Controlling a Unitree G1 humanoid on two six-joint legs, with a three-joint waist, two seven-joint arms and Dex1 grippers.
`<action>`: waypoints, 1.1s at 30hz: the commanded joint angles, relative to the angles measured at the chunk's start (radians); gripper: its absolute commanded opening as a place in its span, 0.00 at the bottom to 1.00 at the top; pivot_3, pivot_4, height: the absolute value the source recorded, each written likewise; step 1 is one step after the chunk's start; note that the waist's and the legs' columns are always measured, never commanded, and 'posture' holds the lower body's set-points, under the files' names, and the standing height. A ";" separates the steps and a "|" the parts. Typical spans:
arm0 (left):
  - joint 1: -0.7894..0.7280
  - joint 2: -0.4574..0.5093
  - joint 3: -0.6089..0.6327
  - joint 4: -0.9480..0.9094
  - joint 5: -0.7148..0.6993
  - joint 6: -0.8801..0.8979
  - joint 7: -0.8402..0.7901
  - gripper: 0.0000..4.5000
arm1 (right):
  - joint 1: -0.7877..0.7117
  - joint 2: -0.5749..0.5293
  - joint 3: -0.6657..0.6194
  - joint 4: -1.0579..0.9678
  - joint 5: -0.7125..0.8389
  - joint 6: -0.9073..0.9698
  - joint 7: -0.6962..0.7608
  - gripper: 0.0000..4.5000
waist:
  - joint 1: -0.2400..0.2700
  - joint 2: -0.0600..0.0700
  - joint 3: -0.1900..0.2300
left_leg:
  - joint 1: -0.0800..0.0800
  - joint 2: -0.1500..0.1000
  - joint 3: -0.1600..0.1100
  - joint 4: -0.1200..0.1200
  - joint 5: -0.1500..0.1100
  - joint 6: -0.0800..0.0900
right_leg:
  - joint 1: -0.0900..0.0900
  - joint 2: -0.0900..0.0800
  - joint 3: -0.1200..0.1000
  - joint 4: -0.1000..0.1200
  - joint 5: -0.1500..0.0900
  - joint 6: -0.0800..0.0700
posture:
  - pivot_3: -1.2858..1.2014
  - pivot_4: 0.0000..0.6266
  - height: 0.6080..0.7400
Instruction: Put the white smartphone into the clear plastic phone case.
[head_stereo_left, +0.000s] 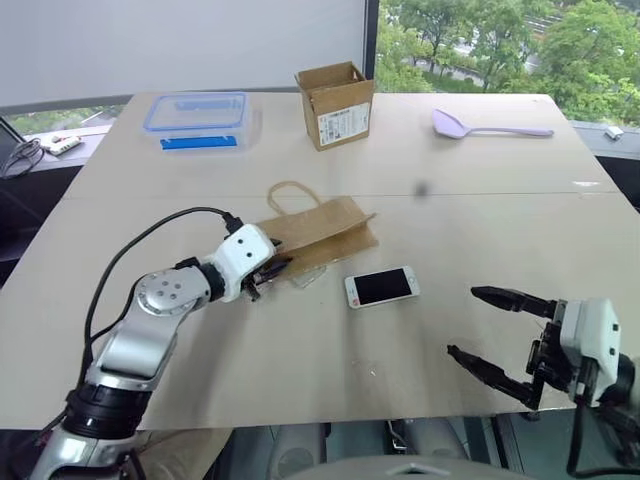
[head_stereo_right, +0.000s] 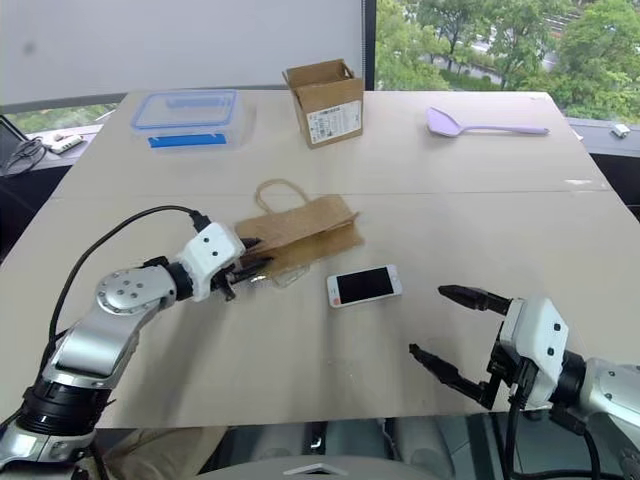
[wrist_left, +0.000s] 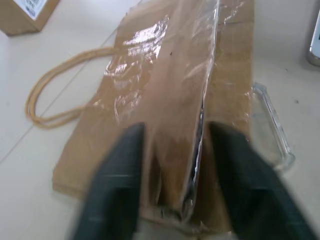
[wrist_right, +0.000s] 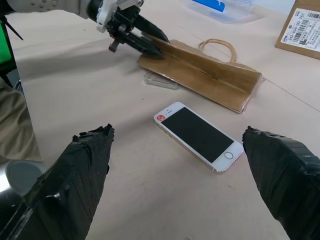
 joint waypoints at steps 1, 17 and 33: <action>0.002 -0.024 0.070 0.017 -0.010 -0.044 0.040 0.01 | -0.005 0.014 -0.002 -0.028 -0.005 -0.038 -0.001 1.00 | -0.001 0.000 0.000 | 0.000 0.000 0.000 0.000 0.000 0.000 | 0.000 0.000 0.000 0.000 0.000 0.000 | 0.52 0.24 1.00; 0.043 0.049 0.404 0.305 -0.140 -0.055 0.026 0.37 | -0.121 0.035 0.114 0.028 -0.044 -0.071 0.010 1.00 | 0.005 -0.003 0.001 | -0.001 0.001 0.000 -0.001 0.000 0.000 | 0.000 -0.002 -0.002 0.000 0.000 0.000 | 0.52 0.24 1.00; -0.519 0.137 -0.182 0.609 -0.118 -0.175 -0.867 0.80 | -0.089 0.000 0.096 0.023 -0.037 -0.080 0.054 1.00 | 0.009 -0.002 0.002 | -0.001 -0.001 -0.002 0.002 0.000 0.000 | 0.000 0.000 -0.003 0.001 -0.001 -0.001 | 0.52 0.24 1.00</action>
